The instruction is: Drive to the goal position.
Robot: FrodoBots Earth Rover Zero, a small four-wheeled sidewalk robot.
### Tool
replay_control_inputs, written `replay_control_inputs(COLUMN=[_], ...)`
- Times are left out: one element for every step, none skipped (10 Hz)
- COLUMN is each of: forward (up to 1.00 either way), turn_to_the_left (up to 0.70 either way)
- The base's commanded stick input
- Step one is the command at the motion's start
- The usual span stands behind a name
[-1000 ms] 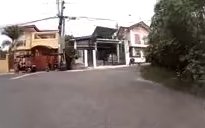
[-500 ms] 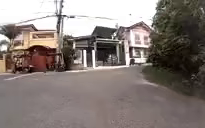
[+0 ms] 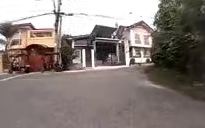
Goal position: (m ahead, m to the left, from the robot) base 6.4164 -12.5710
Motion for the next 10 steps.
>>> replay_control_inputs(forward=[0.70, 0.70, 0.70, 0.70, 0.70, 0.70, 0.70, 0.70, 0.70, 0.70], turn_to_the_left=[0.00, -0.11, -0.27, -0.17, 0.00, 0.00, 0.00, 0.00, 0.00, 0.00])
